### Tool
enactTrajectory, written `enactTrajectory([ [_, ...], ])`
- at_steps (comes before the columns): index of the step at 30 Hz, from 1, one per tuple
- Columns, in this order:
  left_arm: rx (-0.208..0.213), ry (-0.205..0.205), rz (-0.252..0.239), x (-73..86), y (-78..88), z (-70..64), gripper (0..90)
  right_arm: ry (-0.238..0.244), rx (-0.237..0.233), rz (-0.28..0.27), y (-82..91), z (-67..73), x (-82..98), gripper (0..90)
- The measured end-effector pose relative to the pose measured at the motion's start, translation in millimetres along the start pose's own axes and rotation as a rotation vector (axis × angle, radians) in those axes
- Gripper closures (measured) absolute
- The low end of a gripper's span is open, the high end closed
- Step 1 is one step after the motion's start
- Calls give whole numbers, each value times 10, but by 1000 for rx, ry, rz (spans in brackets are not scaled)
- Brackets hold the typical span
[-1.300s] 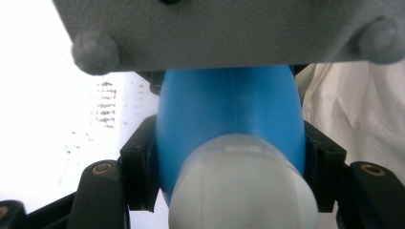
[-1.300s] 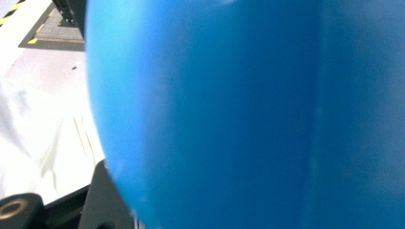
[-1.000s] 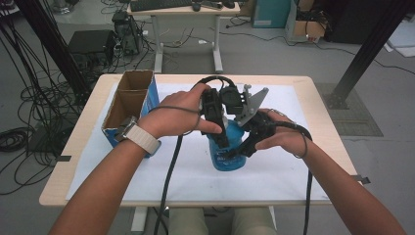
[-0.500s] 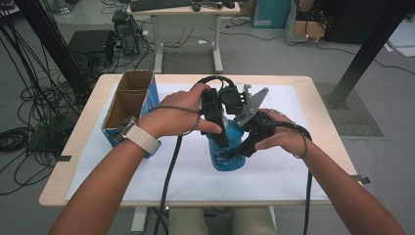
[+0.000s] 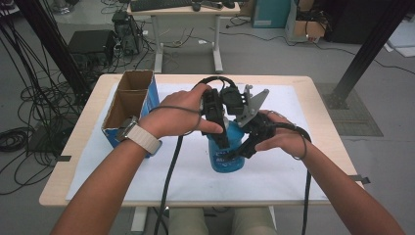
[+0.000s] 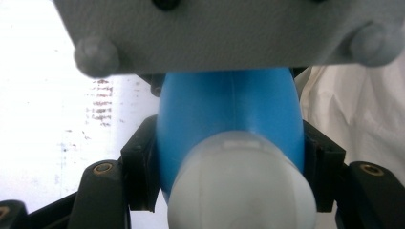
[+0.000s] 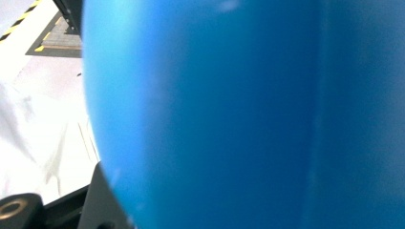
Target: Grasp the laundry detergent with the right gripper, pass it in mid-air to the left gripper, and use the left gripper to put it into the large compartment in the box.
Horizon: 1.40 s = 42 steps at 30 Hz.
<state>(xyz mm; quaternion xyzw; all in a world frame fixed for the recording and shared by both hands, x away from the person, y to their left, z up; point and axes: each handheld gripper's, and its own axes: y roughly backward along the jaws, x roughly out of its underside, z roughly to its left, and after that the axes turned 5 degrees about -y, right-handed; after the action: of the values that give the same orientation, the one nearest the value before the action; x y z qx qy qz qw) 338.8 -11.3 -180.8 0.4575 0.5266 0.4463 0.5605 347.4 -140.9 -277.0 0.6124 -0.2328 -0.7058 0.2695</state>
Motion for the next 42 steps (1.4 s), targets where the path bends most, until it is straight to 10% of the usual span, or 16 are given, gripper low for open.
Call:
enactTrajectory([
  [6,-6,26,-4,15,-26,-23,376,20,-34,-40,-49,-37,103,209],
  [13,-5,38,35,97,26,16,376,-90,6,-88,179,-47,382,35],
  [23,-50,141,32,163,179,71,375,-95,82,28,480,-53,560,35],
  [42,-154,587,12,541,693,334,375,-53,199,183,989,-83,741,33],
])
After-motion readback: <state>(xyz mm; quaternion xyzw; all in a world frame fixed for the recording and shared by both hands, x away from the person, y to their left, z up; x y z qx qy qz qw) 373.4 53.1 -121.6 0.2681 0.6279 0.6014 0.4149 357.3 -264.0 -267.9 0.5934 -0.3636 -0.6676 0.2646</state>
